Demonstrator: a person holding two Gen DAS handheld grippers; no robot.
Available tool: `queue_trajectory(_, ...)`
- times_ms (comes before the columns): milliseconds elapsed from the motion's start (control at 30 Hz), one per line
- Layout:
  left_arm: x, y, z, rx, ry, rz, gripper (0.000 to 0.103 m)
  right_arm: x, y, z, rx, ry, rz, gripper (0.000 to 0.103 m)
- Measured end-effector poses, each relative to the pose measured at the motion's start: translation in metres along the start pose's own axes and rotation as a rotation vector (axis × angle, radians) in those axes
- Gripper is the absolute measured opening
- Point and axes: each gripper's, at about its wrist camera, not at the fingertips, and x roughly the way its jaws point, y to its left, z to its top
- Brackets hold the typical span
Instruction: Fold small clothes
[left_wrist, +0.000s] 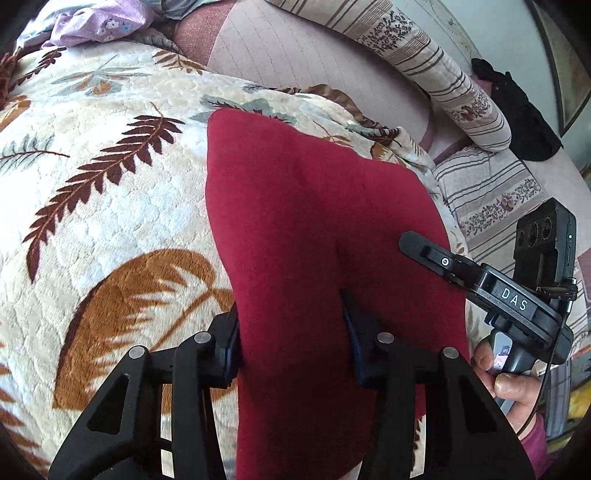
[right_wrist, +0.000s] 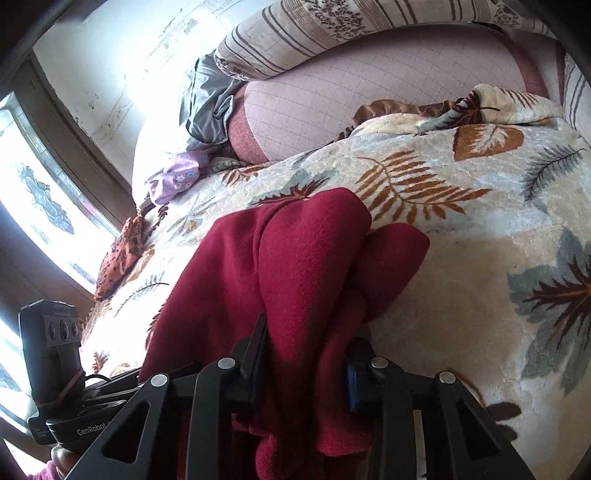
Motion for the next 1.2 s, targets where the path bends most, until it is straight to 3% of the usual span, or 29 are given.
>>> queue_trajectory(100,-0.037,-0.002,-0.017,0.016,-0.013,0.006,0.045,-0.019,0.014,-0.010,0.010,0.003,0.065,0.031)
queue_trajectory(267,-0.069,-0.002,-0.062,0.022,0.011,0.101,0.045,-0.034,0.038,-0.044,-0.015,0.070,0.138,0.031)
queue_trajectory(333,-0.063,0.002,-0.079,0.021,0.041,0.151,0.046,-0.027,0.045,-0.059,-0.043,0.131,0.101,0.035)
queue_trajectory(433,-0.060,0.013,-0.094,-0.023,0.030,0.186,0.052,-0.019,0.049,-0.077,-0.071,0.213,-0.036,0.046)
queue_trajectory(600,-0.075,0.008,-0.096,0.022,-0.013,0.268,0.056,-0.065,0.076,-0.084,-0.177,0.086,-0.143,0.047)
queue_trajectory(800,-0.075,-0.002,-0.101,0.090,-0.065,0.379,0.061,-0.080,0.118,-0.109,-0.335,0.039,-0.121,0.047)
queue_trajectory(933,-0.081,-0.004,-0.105,0.093,-0.098,0.397,0.061,-0.046,0.113,-0.136,-0.387,0.106,-0.235,0.044)
queue_trajectory(1000,-0.085,-0.005,-0.107,0.096,-0.108,0.413,0.061,-0.034,0.100,-0.148,-0.371,0.137,-0.266,0.043)
queue_trajectory(1200,-0.102,-0.012,-0.109,0.133,-0.164,0.490,0.061,-0.056,0.103,-0.142,-0.314,0.094,-0.246,0.044)
